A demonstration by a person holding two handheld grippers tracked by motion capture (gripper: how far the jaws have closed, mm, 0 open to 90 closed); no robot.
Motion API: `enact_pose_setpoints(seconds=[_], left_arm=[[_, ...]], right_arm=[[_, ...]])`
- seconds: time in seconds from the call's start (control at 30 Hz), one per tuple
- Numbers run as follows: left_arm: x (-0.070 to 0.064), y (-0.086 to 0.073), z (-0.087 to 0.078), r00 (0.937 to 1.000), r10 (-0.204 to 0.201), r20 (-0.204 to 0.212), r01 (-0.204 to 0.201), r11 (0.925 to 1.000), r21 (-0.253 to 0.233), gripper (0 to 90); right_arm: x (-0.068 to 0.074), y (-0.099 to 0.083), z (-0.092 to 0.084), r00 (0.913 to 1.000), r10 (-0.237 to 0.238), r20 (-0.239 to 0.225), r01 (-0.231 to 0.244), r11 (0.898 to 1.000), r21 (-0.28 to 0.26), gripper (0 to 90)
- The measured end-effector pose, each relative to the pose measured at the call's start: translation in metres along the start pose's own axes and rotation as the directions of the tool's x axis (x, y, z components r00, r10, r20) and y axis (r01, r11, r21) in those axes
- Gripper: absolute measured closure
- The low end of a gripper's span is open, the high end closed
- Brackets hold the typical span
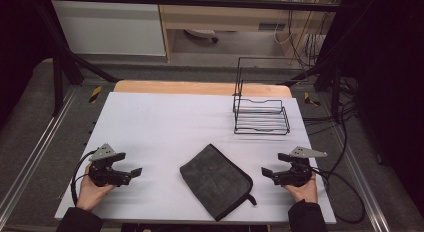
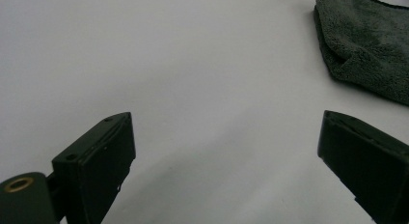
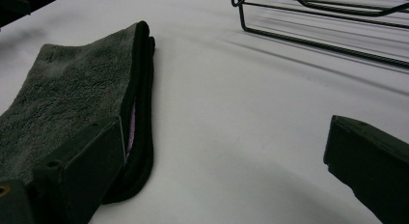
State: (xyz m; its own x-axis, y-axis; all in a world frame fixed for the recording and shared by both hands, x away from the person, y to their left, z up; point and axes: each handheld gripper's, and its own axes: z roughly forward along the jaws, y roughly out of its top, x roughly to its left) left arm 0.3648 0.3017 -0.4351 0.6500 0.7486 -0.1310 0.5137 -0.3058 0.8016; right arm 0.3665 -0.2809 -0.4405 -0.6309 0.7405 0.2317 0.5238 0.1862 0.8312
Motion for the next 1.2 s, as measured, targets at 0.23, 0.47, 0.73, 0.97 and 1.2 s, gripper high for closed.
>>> enact_pose_setpoints(seconds=[0.23,0.47,0.73,0.97,1.2], left_arm=[[0.001,0.001,-0.001,0.9999,-0.013,-0.006,0.013,0.9999,0.005,6.2],[-0.006,0.005,0.000,0.9999,-0.011,0.008,0.010,0.9999,0.009,6.3],[-0.019,0.013,0.005,0.9998,-0.015,0.016,0.015,0.9994,0.032,8.6],[-0.036,0.025,0.013,0.9994,-0.019,0.027,0.018,0.9990,0.040,16.0],[-0.053,0.042,0.019,0.9987,-0.016,0.048,0.014,0.9991,0.040,24.2]], right_arm=[[0.000,0.000,0.000,1.0000,-0.003,0.000,0.003,1.000,0.003,1.5],[0.001,0.000,-0.001,1.0000,-0.004,0.009,0.004,1.000,0.006,1.6],[0.003,0.001,0.000,0.9999,-0.004,0.011,0.004,1.000,0.007,1.7],[0.006,0.003,0.004,0.9999,-0.015,0.006,0.015,1.000,0.014,2.1],[0.010,0.004,0.007,0.9998,-0.022,0.000,0.022,1.000,0.022,3.1]])
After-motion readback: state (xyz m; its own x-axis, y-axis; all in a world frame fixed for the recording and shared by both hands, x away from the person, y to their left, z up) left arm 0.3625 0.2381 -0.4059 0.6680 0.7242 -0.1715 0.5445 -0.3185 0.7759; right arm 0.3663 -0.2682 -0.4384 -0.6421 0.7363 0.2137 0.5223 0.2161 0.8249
